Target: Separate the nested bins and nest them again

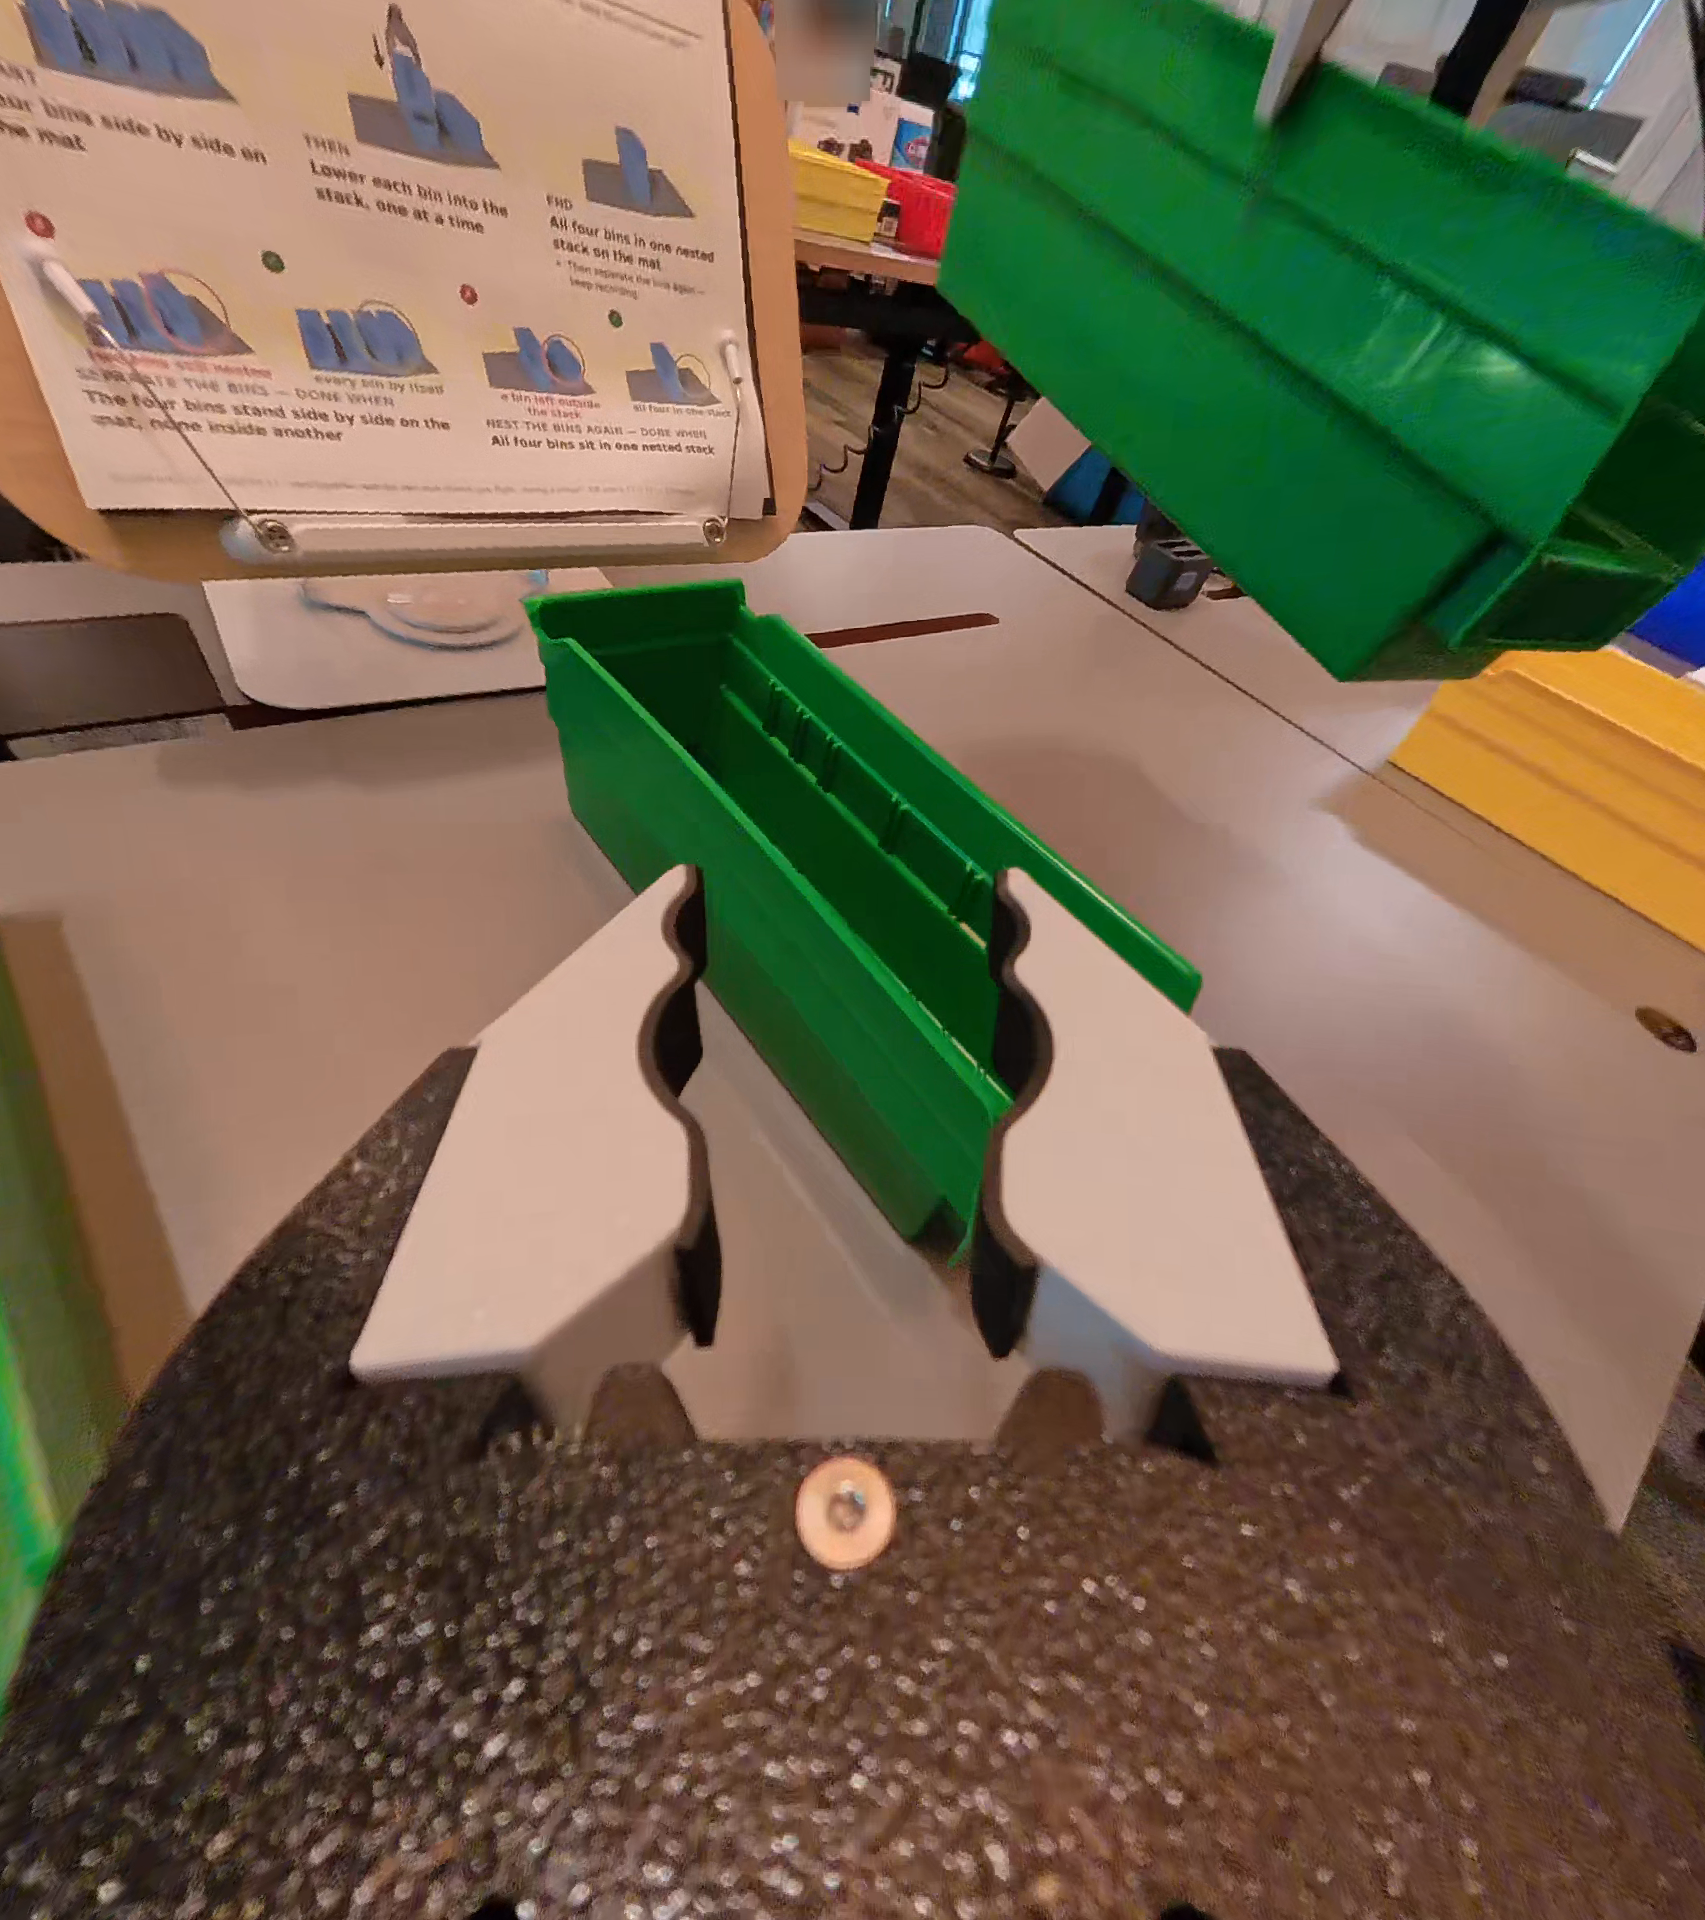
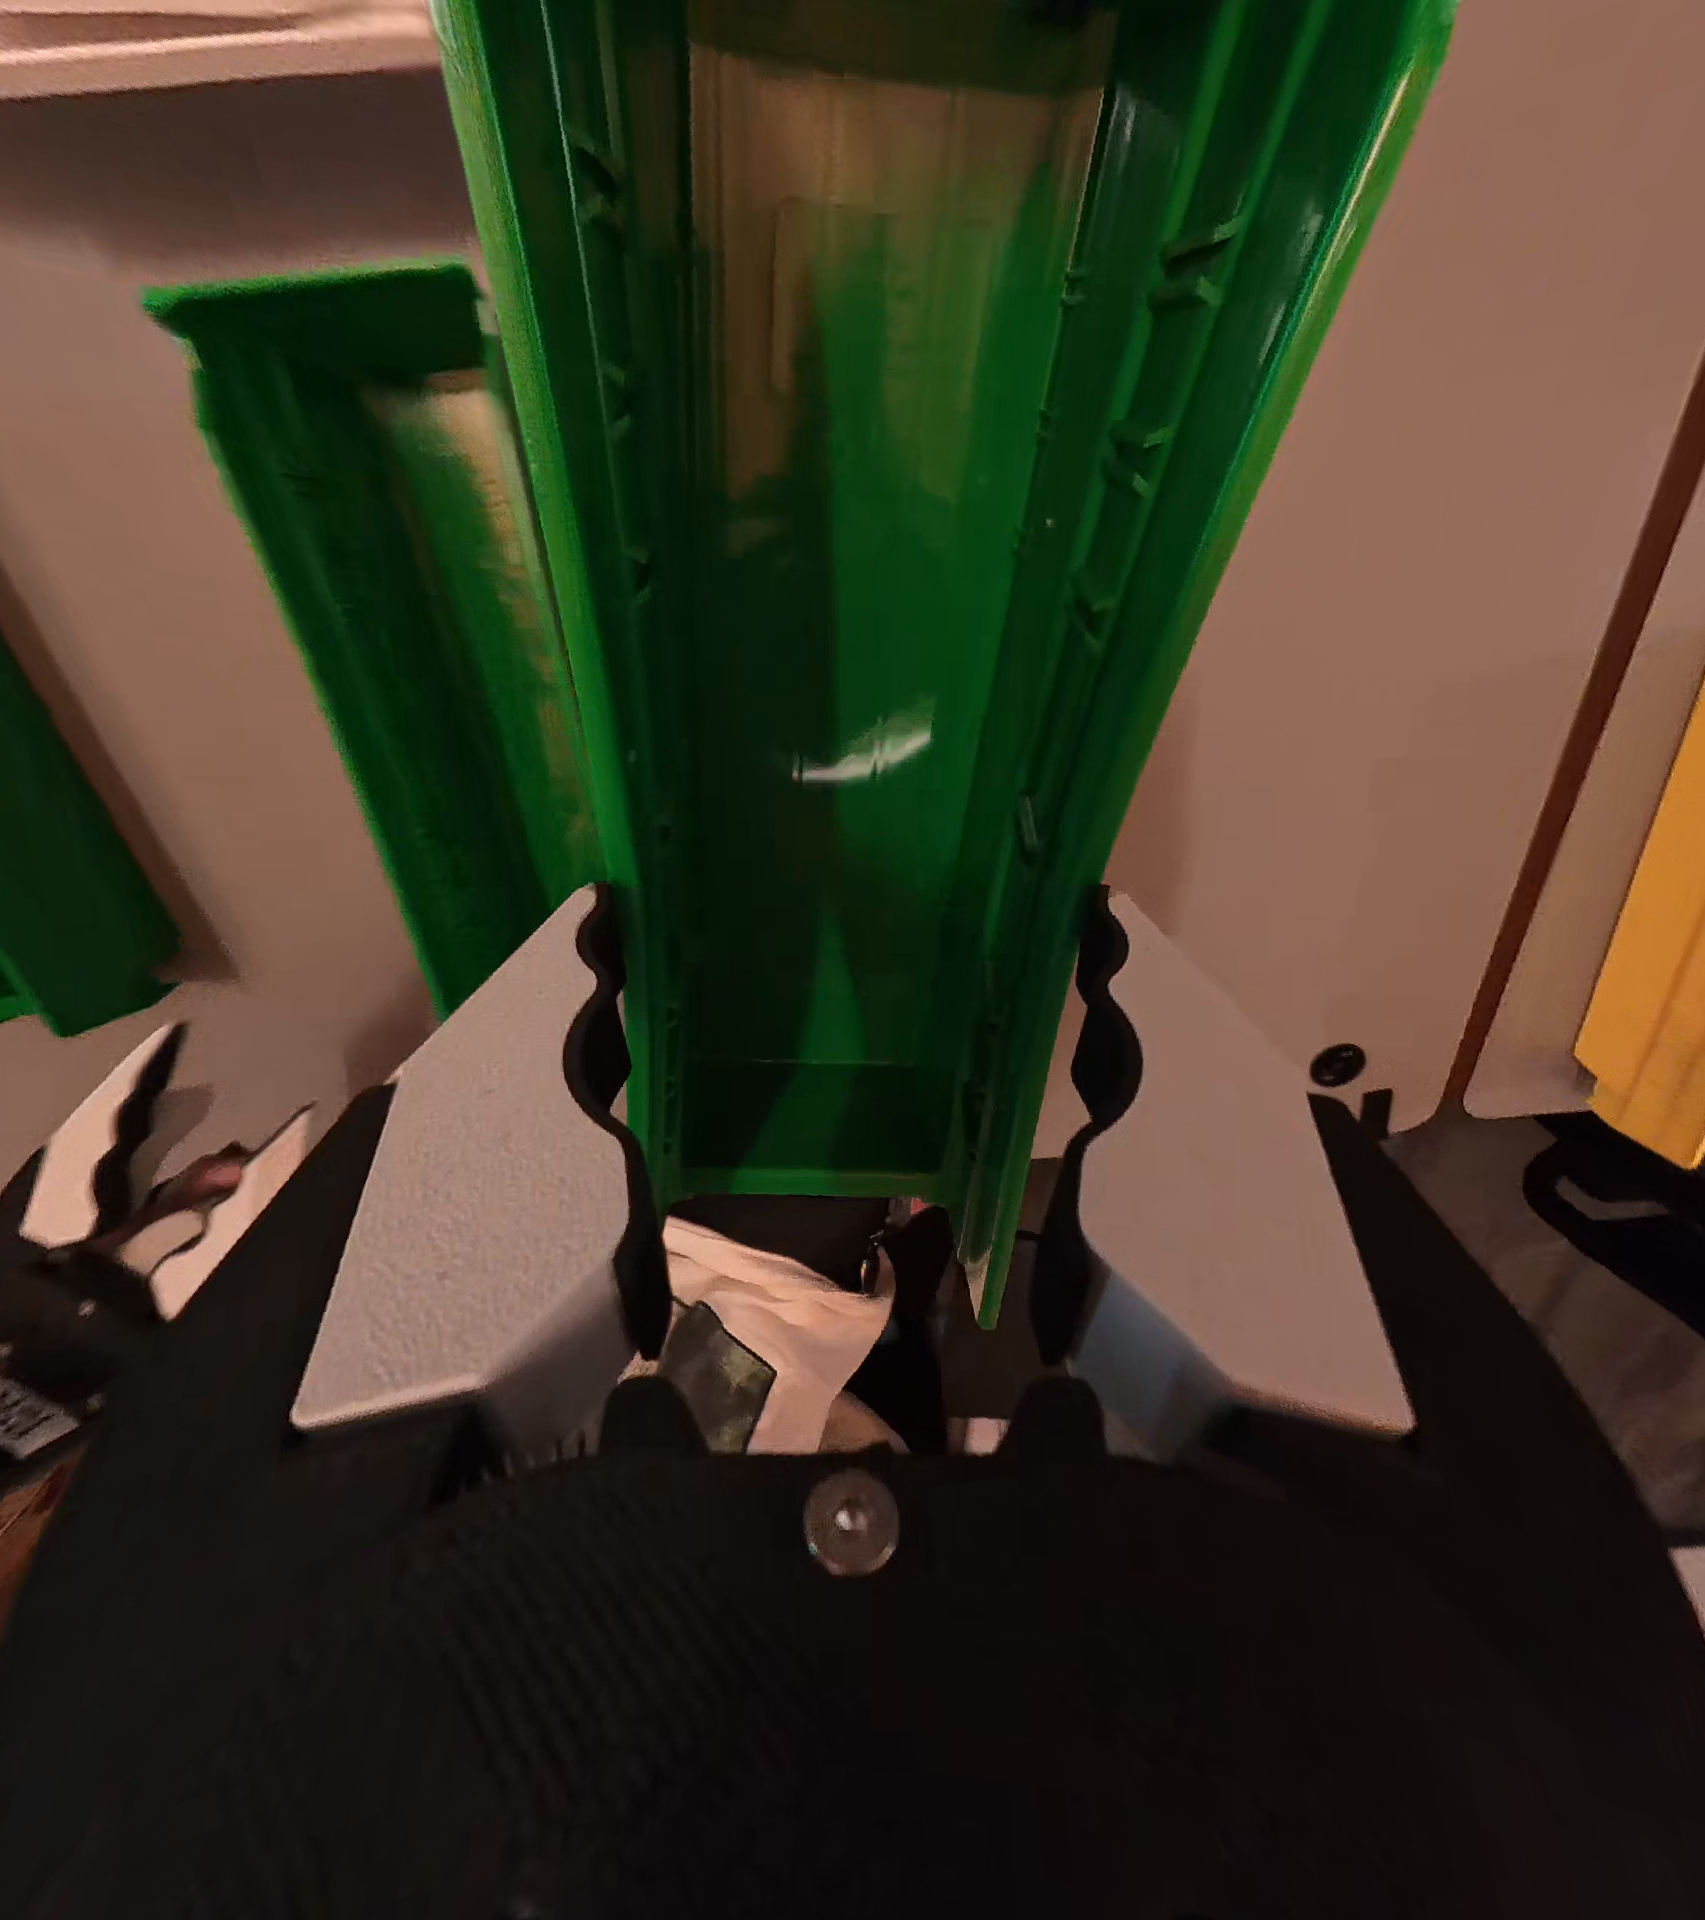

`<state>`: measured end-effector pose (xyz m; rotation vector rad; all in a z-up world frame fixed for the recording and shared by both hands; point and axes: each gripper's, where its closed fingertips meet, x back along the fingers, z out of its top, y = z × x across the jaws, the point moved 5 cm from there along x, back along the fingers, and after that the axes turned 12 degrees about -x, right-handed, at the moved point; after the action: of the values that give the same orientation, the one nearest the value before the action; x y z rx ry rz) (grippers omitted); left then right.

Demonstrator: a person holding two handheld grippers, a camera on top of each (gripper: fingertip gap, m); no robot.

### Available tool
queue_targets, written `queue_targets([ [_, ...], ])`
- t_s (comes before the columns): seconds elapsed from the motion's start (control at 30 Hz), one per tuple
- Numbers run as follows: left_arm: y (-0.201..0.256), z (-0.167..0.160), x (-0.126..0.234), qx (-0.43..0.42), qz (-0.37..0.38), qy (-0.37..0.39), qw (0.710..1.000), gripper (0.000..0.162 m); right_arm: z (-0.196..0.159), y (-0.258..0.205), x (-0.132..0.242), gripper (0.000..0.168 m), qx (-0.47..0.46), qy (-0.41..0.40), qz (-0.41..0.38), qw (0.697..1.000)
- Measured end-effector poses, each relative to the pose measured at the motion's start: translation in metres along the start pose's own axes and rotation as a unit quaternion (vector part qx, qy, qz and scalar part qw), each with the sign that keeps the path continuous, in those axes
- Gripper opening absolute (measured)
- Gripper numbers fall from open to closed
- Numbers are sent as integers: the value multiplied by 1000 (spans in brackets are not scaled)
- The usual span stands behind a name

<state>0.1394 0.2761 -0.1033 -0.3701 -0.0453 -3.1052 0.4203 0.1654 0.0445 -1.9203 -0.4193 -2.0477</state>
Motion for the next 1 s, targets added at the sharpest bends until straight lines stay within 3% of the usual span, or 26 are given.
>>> queue_targets([
  [0.4,-1,-15,61,-17,14,7,1000,53,30,122,-100,89,-36,-53,-48,997],
  [0.77,9,-28,64,-8,18,-36,999,50,51,152,-179,90,-13,-99,-44,994],
  [1.0,10,-33,63,-4,33,-56,998,50,64,158,-201,92,-1,-99,-24,995],
])
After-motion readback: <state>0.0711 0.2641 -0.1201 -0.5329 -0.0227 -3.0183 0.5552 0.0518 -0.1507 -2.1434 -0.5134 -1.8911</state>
